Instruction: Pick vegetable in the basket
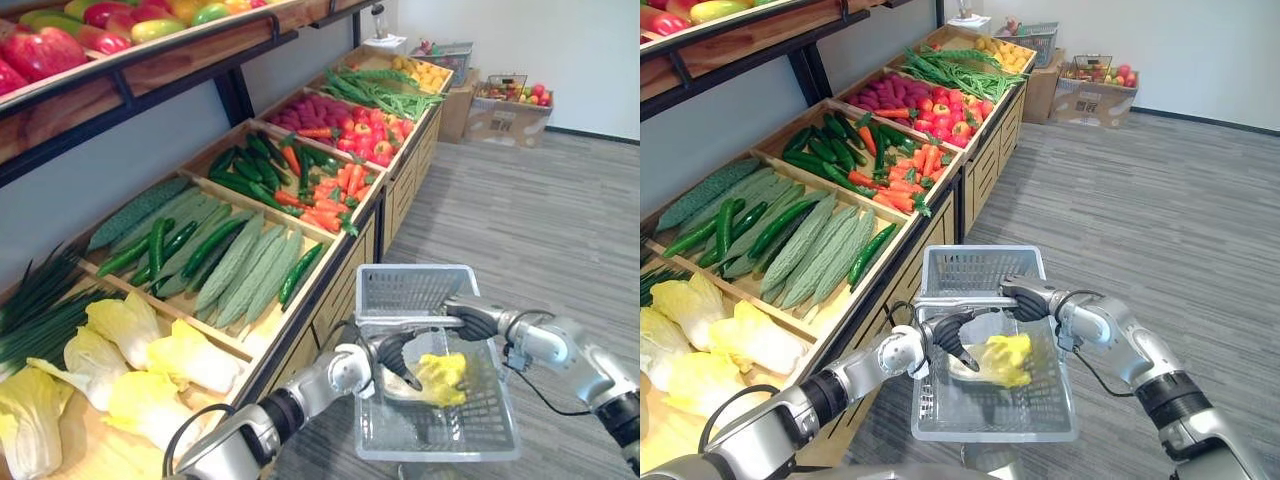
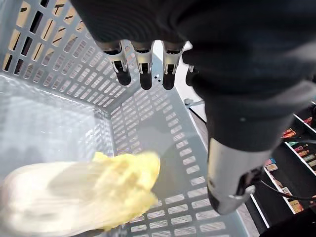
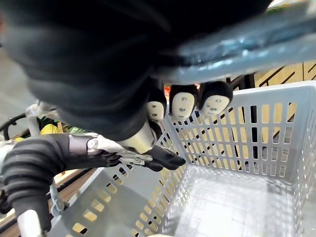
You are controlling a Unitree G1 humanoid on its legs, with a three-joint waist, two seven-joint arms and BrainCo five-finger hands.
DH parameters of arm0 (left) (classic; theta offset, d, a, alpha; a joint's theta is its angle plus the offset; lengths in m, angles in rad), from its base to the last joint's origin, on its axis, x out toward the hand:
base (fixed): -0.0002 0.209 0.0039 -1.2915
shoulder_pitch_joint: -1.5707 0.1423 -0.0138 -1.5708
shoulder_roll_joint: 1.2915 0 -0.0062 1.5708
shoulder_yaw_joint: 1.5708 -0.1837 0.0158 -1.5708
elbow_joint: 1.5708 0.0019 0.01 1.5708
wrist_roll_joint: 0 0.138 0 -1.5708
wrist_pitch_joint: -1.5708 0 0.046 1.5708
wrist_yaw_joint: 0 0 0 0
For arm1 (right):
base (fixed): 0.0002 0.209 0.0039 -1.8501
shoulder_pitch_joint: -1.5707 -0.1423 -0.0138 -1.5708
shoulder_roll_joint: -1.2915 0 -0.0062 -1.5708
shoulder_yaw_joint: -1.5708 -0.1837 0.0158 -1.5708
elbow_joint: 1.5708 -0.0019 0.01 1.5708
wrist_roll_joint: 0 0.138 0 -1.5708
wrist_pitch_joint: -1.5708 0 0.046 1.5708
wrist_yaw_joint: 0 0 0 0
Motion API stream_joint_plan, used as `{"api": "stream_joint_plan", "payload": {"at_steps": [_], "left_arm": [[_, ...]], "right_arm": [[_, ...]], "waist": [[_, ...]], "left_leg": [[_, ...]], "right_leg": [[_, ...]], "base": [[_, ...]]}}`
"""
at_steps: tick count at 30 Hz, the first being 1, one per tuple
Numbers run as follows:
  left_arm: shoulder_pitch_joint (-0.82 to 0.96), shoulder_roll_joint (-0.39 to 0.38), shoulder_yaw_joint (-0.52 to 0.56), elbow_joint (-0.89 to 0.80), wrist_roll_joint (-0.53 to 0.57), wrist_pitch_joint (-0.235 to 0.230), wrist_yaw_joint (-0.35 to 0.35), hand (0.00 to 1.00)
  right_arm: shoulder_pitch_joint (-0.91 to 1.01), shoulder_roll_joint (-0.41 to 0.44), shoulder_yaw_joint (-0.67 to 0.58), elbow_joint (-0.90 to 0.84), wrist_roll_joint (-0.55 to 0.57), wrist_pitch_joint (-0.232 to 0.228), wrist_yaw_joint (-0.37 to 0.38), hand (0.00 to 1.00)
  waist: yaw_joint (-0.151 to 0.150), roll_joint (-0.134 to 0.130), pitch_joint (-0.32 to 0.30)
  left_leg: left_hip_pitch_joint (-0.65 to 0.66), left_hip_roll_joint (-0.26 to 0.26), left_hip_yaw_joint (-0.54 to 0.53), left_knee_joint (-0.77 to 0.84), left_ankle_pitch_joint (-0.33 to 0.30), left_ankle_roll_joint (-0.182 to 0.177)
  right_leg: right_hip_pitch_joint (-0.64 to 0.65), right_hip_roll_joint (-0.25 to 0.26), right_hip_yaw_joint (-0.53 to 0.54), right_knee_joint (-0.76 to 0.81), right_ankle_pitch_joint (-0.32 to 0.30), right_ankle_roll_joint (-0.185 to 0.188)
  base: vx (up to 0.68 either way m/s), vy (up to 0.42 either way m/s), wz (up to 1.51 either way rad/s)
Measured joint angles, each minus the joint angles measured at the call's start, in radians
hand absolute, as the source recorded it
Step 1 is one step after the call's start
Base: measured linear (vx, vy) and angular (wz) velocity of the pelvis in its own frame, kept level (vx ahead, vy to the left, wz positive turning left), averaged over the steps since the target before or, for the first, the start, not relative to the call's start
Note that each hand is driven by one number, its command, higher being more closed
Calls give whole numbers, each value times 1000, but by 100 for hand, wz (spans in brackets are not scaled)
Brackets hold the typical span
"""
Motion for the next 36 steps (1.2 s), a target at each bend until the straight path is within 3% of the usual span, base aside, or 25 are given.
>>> {"api": "stream_joint_plan", "payload": {"at_steps": [4,7,14,19,25,28,29,34,36], "left_arm": [[0,-3,-6,-8,-1,0,-1,0],[0,8,-32,-63,-10,1,-7,0],[28,94,-150,-320,-54,-7,-81,0],[58,148,-190,-565,-160,-43,-146,0],[131,291,-196,-800,-224,-78,-215,0],[243,347,-59,-902,-245,-79,-190,0],[272,351,-13,-915,-245,-79,-181,0],[536,340,497,-935,-246,-93,-106,0],[578,308,635,-905,-247,-107,-78,0]], "right_arm": [[-1,3,0,21,-3,27,-1,100],[-4,5,-2,59,-9,72,-12,100],[-13,82,-56,171,-17,224,-55,100],[-12,143,-129,259,-19,328,-116,100],[10,202,-262,342,-16,435,-182,100],[66,223,-379,403,5,469,-225,100],[82,228,-407,415,14,475,-232,100],[191,264,-638,611,165,479,-319,100],[216,269,-712,683,208,479,-340,100]], "waist": [[0,7,5],[4,7,6],[16,7,7],[48,9,6],[101,8,4],[152,4,6],[154,4,6],[186,-9,1],[204,-10,0]], "left_leg": [[-8,1,-9,0,0,0],[-14,3,-30,0,1,2],[-17,6,-79,-2,1,2],[-34,7,-136,-8,8,11],[-62,-2,-255,-38,36,23],[-75,-12,-327,-81,75,36],[-80,-12,-345,-88,81,37],[-122,-22,-504,-133,142,56],[-134,-29,-543,-131,149,62]], "right_leg": [[0,-5,-10,-4,0,0],[7,-14,-30,-7,0,1],[38,-36,-77,-21,0,1],[60,-59,-133,-30,-1,-1],[108,-100,-247,-51,-4,-4],[131,-115,-314,-64,-5,-5],[139,-118,-333,-69,-6,-5],[177,-132,-463,-93,-14,-4],[192,-137,-498,-99,-15,-4]], "base": [[-7,-21,8],[-8,-17,20],[-19,-5,21],[-30,-11,36],[-45,-11,58],[-22,-27,63],[-9,-37,74],[-10,-44,78],[-13,-25,61]]}}
